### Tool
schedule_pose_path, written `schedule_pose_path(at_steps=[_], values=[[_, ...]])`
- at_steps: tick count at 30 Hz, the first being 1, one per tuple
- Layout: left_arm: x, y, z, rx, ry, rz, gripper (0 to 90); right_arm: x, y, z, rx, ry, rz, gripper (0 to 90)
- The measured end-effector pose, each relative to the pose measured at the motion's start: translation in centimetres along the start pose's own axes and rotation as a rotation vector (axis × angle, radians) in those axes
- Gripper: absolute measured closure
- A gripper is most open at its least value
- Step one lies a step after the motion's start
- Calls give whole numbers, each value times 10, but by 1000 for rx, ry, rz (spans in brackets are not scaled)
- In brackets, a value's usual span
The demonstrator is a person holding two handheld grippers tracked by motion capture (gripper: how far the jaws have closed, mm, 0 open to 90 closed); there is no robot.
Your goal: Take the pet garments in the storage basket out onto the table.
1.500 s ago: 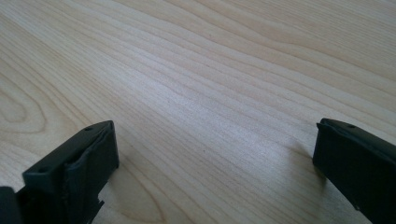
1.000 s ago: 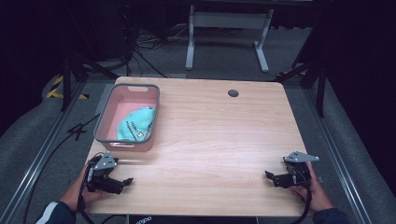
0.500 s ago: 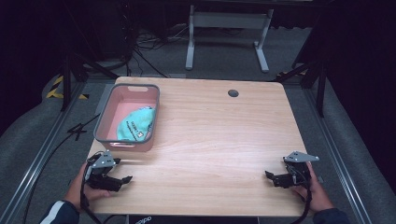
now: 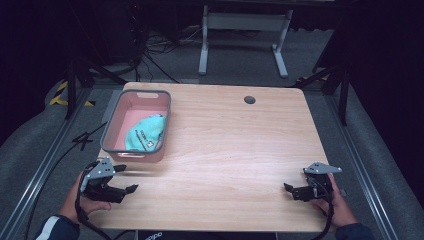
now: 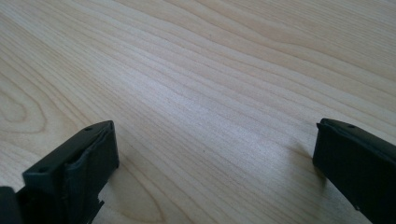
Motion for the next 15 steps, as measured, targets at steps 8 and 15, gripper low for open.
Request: schedule_pose_path(at_steps=[8,15], values=[[4,-19,-24,-47,11,-16,205,0,0,0,0,2,2,6],[14,-29,-55,-68,20,-33,195,0,0,0,0,2,2,6]])
Point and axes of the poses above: each handheld gripper's, and its own axes: y roughly forward along the jaws, z roughly out of its underside, x roughly to its left, the point moved 2 cm from there along y, roughly forward along the jaws, and after that the axes turned 11 degrees about -y, right-handed, at the moved point
